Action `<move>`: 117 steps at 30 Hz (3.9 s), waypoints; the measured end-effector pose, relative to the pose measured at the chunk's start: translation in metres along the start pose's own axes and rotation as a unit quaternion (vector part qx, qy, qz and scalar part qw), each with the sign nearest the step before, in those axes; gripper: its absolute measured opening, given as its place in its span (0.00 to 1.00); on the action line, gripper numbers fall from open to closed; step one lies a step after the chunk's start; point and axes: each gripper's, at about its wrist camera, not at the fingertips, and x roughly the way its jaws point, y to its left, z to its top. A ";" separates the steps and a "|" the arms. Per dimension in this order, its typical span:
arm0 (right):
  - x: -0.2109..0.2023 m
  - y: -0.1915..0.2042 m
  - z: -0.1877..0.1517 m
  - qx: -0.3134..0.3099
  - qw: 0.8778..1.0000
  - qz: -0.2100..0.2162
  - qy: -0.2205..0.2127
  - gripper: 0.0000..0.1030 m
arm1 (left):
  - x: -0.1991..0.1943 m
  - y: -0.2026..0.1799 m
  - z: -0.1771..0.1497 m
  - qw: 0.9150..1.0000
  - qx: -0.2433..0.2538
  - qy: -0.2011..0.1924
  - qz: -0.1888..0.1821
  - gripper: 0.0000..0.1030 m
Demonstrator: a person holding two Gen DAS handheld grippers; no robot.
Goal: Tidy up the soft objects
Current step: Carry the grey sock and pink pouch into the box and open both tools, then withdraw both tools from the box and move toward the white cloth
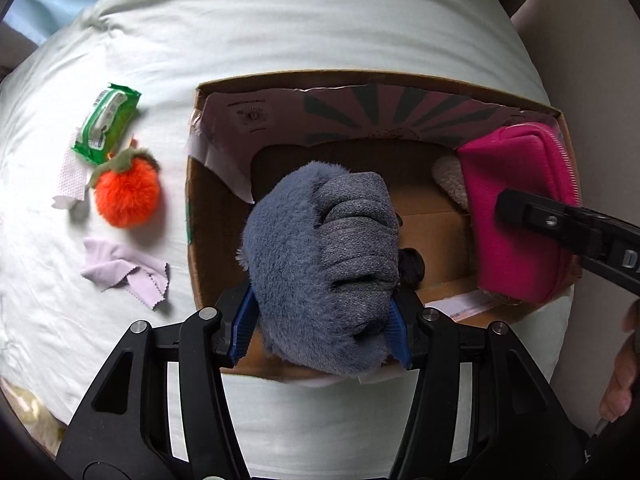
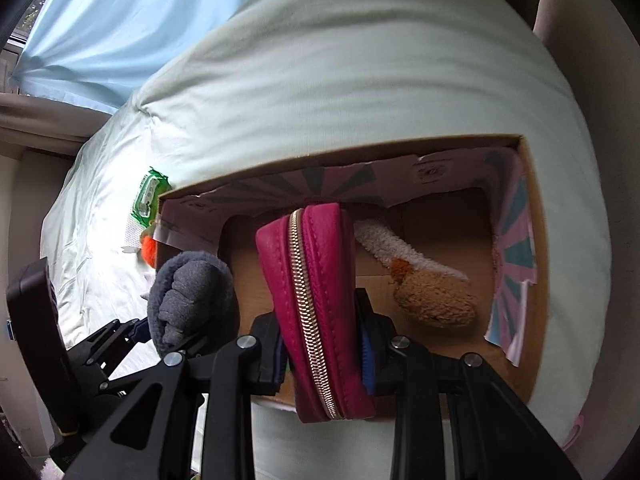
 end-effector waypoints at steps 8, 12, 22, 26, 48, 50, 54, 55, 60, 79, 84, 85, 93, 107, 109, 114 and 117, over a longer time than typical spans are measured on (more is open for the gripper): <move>-0.006 -0.011 0.018 0.005 0.999 -0.004 -0.033 1.00 | -0.016 -0.017 0.000 0.997 0.066 -0.031 0.040 1.00; -0.011 -0.020 0.016 0.008 0.999 0.001 -0.036 1.00 | -0.020 -0.017 -0.003 0.997 0.059 -0.024 0.031 1.00; -0.037 -0.004 0.003 -0.007 0.999 -0.004 -0.052 1.00 | -0.049 -0.013 -0.009 0.998 0.053 -0.042 0.013 1.00; -0.070 0.014 -0.009 -0.027 0.996 -0.017 -0.081 1.00 | -0.087 -0.009 -0.018 0.996 0.049 -0.069 0.008 1.00; -0.227 0.165 -0.150 -0.128 0.957 -0.062 -0.254 1.00 | -0.295 0.116 -0.151 0.969 -0.025 -0.244 0.014 1.00; -0.230 0.180 -0.162 -0.140 0.952 -0.060 -0.267 1.00 | -0.305 0.135 -0.164 0.966 -0.032 -0.258 0.012 1.00; -0.226 0.210 -0.186 -0.166 0.942 -0.049 -0.286 1.00 | -0.315 0.173 -0.185 0.962 -0.040 -0.270 0.017 1.00; -0.224 0.217 -0.191 -0.170 0.942 -0.047 -0.286 1.00 | -0.317 0.183 -0.190 0.962 -0.042 -0.271 0.016 1.00; -0.210 0.251 -0.208 -0.164 0.942 -0.034 -0.291 1.00 | -0.319 0.228 -0.203 0.961 -0.051 -0.272 0.007 1.00; -0.128 0.358 -0.191 -0.126 0.936 -0.050 -0.324 1.00 | -0.283 0.359 -0.153 0.967 -0.011 -0.250 -0.050 1.00; -0.093 0.370 -0.170 -0.112 0.939 -0.062 -0.318 1.00 | -0.259 0.386 -0.125 0.968 -0.005 -0.243 -0.061 1.00; -0.087 0.371 -0.166 -0.109 0.940 -0.064 -0.317 1.00 | -0.252 0.391 -0.119 0.969 -0.002 -0.241 -0.061 1.00; -0.025 0.365 -0.125 -0.095 0.948 -0.071 -0.294 1.00 | -0.181 0.406 -0.068 0.974 0.011 -0.213 -0.073 1.00; 0.112 0.322 -0.065 -0.135 0.949 -0.104 -0.265 1.00 | -0.018 0.379 -0.005 0.979 0.083 -0.173 -0.067 1.00; 0.130 0.311 -0.058 -0.132 0.952 -0.106 -0.255 1.00 | 0.003 0.374 0.002 0.979 0.094 -0.165 -0.068 1.00; 0.164 0.287 -0.042 -0.106 0.956 -0.114 -0.249 1.00 | 0.045 0.374 0.019 0.982 0.092 -0.155 -0.062 1.00; 0.178 0.279 -0.034 -0.097 0.958 -0.113 -0.245 0.99 | 0.066 0.373 0.029 0.982 0.095 -0.151 -0.055 1.00</move>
